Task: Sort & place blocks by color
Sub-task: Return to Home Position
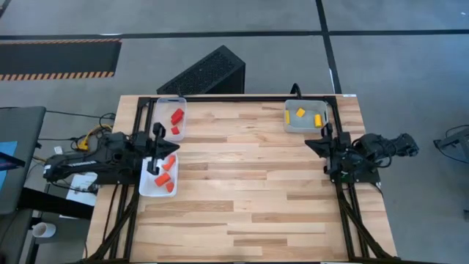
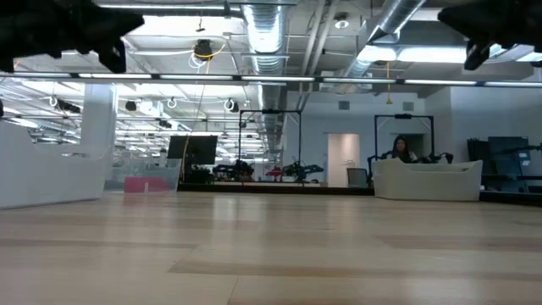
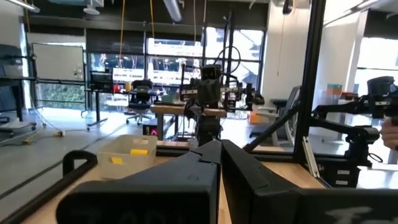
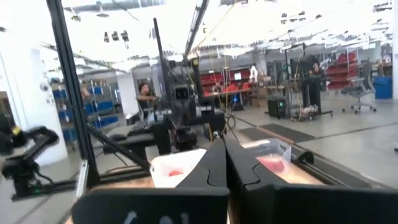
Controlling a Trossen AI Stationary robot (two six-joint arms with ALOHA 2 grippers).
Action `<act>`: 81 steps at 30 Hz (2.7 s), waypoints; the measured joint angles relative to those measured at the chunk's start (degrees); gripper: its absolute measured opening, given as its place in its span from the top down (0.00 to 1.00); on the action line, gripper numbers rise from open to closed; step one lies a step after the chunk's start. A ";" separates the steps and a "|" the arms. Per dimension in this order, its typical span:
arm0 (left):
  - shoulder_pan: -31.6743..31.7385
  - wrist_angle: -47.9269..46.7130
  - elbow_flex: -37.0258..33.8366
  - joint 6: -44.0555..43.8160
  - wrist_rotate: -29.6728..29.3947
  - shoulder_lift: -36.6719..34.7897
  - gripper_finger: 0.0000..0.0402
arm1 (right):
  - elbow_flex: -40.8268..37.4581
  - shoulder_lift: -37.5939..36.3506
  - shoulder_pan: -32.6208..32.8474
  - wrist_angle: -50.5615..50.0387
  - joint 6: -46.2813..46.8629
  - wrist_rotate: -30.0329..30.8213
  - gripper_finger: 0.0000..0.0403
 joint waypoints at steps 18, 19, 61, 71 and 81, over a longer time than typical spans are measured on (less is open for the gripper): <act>0.02 5.39 -5.85 3.41 1.83 0.10 1.00 | -2.42 0.04 -8.09 -4.62 -1.48 -9.34 1.00; 0.02 5.33 -5.85 3.42 1.82 0.10 1.00 | -2.88 0.04 -9.03 -4.78 -1.48 -10.15 1.00; 0.02 4.64 -5.96 5.88 4.09 0.10 1.00 | -7.67 0.01 -22.27 -3.43 -3.16 -19.06 0.99; 0.02 4.47 -5.96 5.82 5.06 0.10 1.00 | -9.37 0.02 -22.77 -3.11 -0.37 -19.45 0.99; 0.02 3.28 -5.98 4.72 8.37 0.10 1.00 | -9.41 0.06 -23.26 -3.90 1.01 -19.01 0.94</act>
